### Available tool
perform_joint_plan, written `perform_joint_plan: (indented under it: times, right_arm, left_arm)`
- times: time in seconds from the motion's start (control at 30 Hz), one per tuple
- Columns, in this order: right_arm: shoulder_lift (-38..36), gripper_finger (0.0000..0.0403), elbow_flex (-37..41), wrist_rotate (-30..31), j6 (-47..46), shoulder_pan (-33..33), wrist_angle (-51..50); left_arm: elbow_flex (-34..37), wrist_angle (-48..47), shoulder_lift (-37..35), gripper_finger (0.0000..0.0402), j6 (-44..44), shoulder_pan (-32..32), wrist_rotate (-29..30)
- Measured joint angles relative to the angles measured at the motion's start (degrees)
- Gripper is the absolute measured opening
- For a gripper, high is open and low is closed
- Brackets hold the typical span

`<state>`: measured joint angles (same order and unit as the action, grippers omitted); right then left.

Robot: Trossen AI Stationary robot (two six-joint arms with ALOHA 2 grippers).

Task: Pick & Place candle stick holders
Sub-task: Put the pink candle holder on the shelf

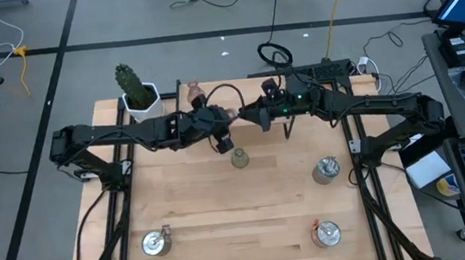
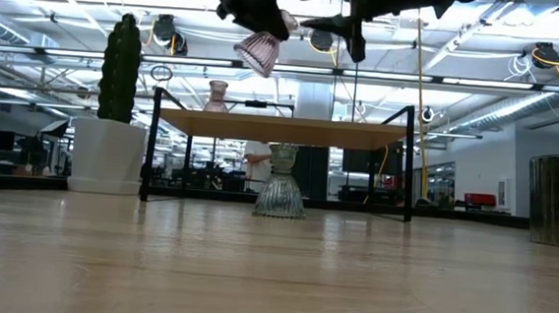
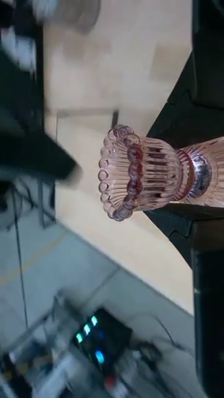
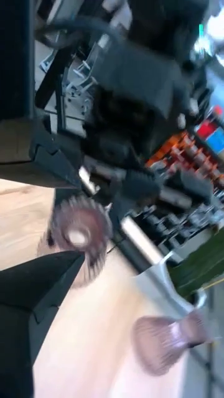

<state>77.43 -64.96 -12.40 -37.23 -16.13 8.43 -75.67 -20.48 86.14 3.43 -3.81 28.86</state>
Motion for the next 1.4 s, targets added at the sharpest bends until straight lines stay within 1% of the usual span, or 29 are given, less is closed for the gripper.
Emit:
perform_joint_plan:
  times: [0.03,0.1,0.17,0.23,0.33,0.5,0.57,0.7,0.8,0.97,1.2,1.4]
  right_arm:
    - [-0.19,0.0171,0.03,-0.02,1.07,0.01,1.38]
    - [-0.53,0.0171,-0.03,0.0,3.31,0.01,4.52]
    - [-1.25,0.0171,0.08,0.09,6.0,0.01,5.48]
    - [-1.57,0.0171,0.02,0.11,8.72,0.01,7.4]
    - [-2.8,0.017,0.03,0.17,11.53,0.01,7.29]
    - [-3.85,0.0165,0.05,0.18,14.56,0.01,6.2]
    - [-3.89,0.0165,0.03,0.18,15.4,0.01,6.33]
    - [-3.85,0.0164,0.03,0.19,16.24,0.01,5.77]
    - [-3.87,0.0164,0.03,0.22,17.11,0.01,4.27]
    - [-3.83,0.0162,0.03,0.24,18.08,0.01,2.42]
    - [-3.83,0.016,0.03,0.24,18.97,-0.01,1.41]
    - [-3.83,0.016,0.03,0.23,20.16,-0.01,1.36]
  left_arm:
    - [0.03,0.1,-0.37,0.0125,-0.36,-0.4,1.52]
    - [-0.05,4.07,-0.65,0.0125,-1.3,-1.51,4.62]
    - [-0.14,7.39,-0.62,0.0125,-2.75,-3.04,7.13]
    - [-0.04,11.39,-0.34,0.0125,-3.87,-4.82,7.32]
    - [-0.08,15.5,0.97,0.0125,-6.56,-7.23,7.63]
    - [-0.06,17.12,5.36,0.0125,-11.45,-9.24,10.15]
    - [-0.06,18.13,7.43,0.0125,-11.58,-9.34,11.1]
    - [0.03,21.27,11.74,0.0125,-11.6,-9.38,15.36]
    - [0.03,24.47,13.17,0.0125,-10.97,-9.99,15.83]
    - [0.03,24.3,15.08,0.0125,-12.23,-12.26,16.25]
    - [0.0,25.32,15.38,0.0125,-13.11,-15.07,15.92]
    - [0.03,26.73,17.62,0.0125,-13.61,-15.4,15.82]
